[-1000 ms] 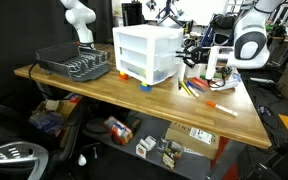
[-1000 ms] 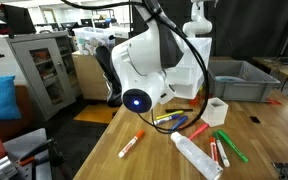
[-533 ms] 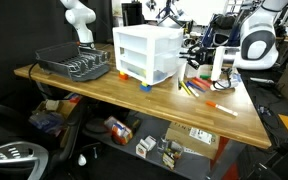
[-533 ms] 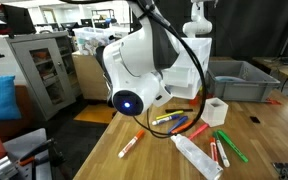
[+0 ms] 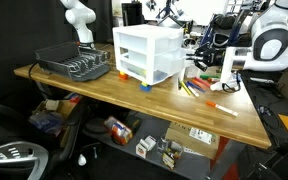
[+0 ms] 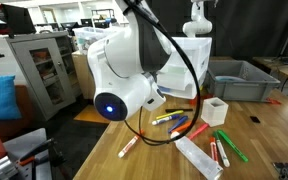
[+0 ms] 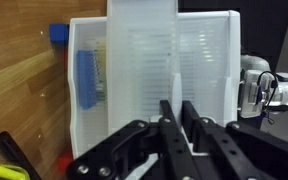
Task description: Open the second drawer of the cabinet
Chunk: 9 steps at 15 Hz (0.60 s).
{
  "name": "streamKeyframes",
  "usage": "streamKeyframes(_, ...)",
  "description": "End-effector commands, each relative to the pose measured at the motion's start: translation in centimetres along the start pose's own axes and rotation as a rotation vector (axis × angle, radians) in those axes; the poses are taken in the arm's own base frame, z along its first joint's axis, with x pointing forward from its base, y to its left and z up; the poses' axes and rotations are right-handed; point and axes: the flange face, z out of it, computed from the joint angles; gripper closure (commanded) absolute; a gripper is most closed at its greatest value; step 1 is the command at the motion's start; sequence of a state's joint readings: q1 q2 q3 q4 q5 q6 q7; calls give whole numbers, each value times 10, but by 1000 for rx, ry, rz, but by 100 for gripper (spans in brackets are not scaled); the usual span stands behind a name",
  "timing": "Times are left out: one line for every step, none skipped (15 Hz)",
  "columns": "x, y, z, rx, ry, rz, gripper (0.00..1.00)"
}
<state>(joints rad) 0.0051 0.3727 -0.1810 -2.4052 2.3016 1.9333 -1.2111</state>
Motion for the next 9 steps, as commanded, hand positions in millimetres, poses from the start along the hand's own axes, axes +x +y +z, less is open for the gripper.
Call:
streamKeyframes(-7, -4, -19, -5, 41, 0, 96)
streamKeyframes(-10, -4, -22, -7, 45, 1, 96)
streamKeyframes(-13, -5, -24, -8, 49, 2, 96)
streamKeyframes(-16, -4, -27, -10, 53, 2, 96)
streamKeyframes(-19, -4, -30, -11, 57, 2, 96)
streamKeyframes(-21, -4, -33, -14, 62, 3, 96)
streamKeyframes(-24, -3, -36, -17, 67, 5, 96)
streamKeyframes(-27, -2, -40, -21, 75, 7, 96)
streamKeyframes(-29, -2, -43, -24, 80, 9, 96)
